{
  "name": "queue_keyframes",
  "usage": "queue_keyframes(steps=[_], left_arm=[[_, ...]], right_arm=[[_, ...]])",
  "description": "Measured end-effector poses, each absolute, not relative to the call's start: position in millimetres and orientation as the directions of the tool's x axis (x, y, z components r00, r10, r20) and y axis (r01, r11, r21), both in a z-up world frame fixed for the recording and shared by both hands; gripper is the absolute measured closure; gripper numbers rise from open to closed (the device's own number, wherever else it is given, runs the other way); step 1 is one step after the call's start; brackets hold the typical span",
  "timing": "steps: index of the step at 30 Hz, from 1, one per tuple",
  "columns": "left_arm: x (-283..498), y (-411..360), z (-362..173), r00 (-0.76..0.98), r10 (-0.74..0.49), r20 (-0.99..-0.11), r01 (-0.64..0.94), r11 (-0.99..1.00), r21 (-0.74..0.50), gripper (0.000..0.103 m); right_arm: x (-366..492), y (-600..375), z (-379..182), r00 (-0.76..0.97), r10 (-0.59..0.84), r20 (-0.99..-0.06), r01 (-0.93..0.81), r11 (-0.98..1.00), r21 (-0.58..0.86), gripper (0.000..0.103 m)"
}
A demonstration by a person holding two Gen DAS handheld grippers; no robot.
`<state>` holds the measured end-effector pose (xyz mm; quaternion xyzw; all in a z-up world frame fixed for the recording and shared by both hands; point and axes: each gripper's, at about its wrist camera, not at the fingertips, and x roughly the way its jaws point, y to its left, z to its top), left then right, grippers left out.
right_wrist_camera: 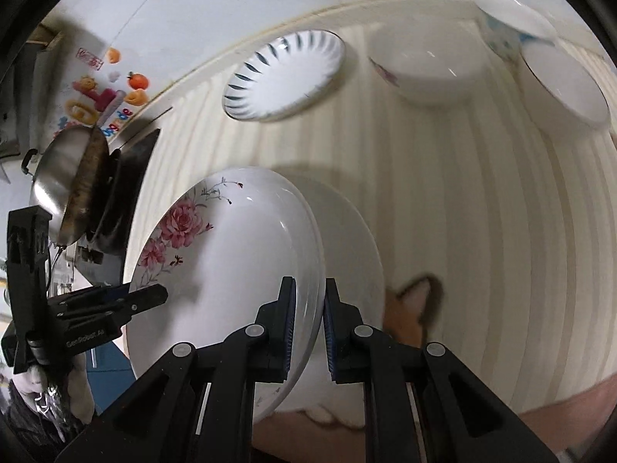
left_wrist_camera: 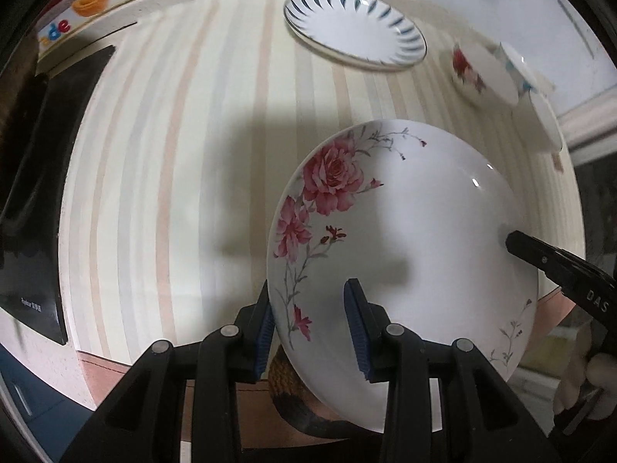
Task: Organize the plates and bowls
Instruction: 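Lower the pink-flower plate onto the grey-flower plate with both grippers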
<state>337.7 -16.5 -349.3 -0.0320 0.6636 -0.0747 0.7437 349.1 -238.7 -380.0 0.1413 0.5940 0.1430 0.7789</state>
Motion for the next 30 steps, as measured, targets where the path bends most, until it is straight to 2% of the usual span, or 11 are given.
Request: queue_keyframes(steps=[11,20,30], left_arm=[[342,-40,-378,0.057,-0.073,-0.996,0.131,0.989,-0.065,0.071],[349,-54,-396,0.049,-0.032,-0.998,0.157,0.987,-0.024,0.07],[357,-55,-402,0.038,-0.042,-0.998,0.125,0.991,-0.037,0.071]], right_arm=[[335,-248,-411,0.22,0.381,-0.898,0.005,0.92,0.392,0.088],[347,-249,-407,0.218,0.373,-0.902,0.017,0.923,0.385,0.088],[350,-243,-407,0.166,0.35,-0.922,0.011,0.934,0.357,0.085]])
